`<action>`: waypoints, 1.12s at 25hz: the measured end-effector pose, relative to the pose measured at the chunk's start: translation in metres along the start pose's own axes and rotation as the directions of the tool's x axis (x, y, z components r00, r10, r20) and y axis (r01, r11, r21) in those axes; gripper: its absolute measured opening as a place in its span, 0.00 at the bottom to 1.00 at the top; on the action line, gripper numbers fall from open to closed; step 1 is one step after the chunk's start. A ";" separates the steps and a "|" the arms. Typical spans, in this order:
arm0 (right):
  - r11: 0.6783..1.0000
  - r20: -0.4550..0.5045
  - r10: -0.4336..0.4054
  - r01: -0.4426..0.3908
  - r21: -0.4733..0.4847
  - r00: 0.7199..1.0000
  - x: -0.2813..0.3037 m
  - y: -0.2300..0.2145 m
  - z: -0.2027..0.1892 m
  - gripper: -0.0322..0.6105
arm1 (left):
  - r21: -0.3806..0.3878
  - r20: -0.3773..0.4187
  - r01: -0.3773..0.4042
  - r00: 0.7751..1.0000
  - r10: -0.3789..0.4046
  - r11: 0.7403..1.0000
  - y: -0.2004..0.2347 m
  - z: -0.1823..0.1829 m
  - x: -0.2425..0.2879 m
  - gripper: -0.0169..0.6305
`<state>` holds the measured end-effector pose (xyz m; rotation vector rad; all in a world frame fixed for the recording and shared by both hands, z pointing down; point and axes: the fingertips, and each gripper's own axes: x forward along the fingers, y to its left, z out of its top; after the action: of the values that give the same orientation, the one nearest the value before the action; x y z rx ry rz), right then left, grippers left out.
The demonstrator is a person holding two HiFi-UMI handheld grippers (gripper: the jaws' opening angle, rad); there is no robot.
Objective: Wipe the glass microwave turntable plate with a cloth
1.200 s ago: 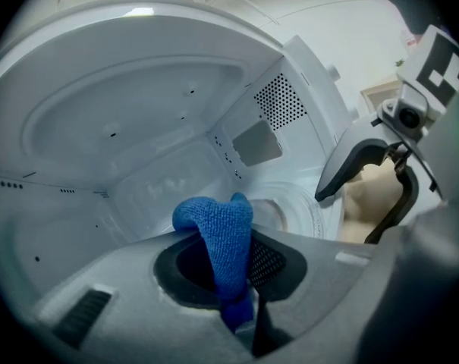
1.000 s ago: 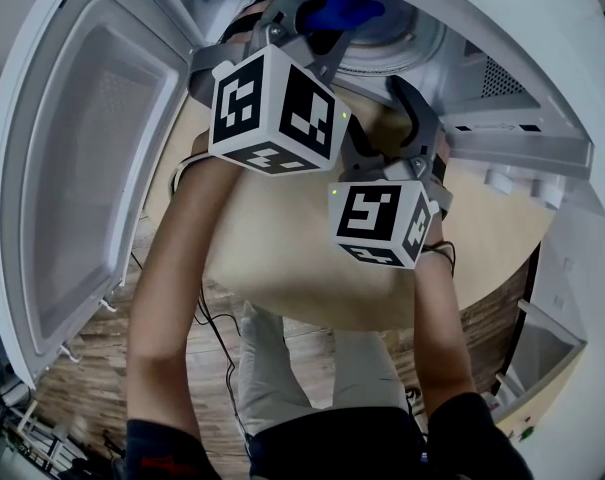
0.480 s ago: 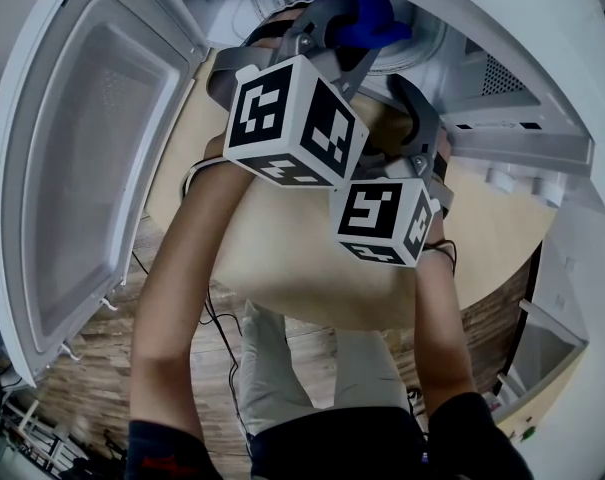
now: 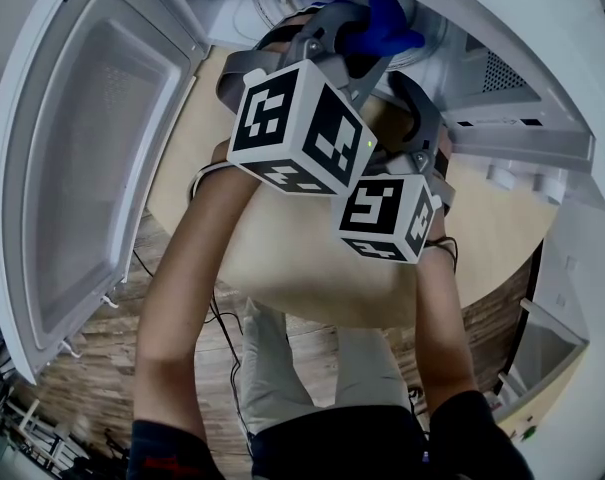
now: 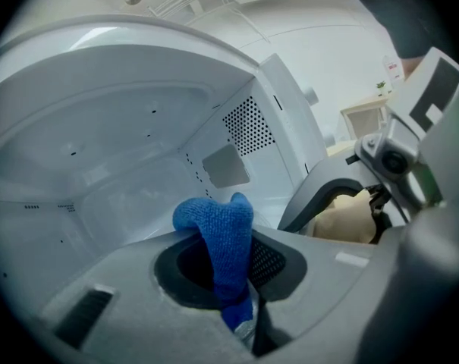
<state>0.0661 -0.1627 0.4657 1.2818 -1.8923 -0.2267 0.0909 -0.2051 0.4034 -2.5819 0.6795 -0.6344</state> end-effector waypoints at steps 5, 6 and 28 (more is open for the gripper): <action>1.000 0.003 -0.004 0.004 -0.006 1.000 0.000 -0.001 -0.001 0.47 | -0.028 -0.003 -0.040 0.999 0.040 0.999 0.002 0.002 -0.009 0.11; 1.000 0.009 -0.004 0.004 -0.003 1.000 -0.001 -0.001 0.001 0.47 | -0.042 -0.006 -0.055 0.998 0.055 0.998 0.003 0.002 -0.011 0.11; 0.964 0.070 0.085 -0.100 0.247 0.994 -0.065 -0.017 0.043 0.25 | -0.278 -0.130 -0.202 0.977 0.172 0.939 0.000 0.011 -0.139 0.11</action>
<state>0.0568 -0.1285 0.3946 1.3589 -2.0768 0.0255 -0.0115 -0.1277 0.3502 -2.7146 1.1140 -0.6519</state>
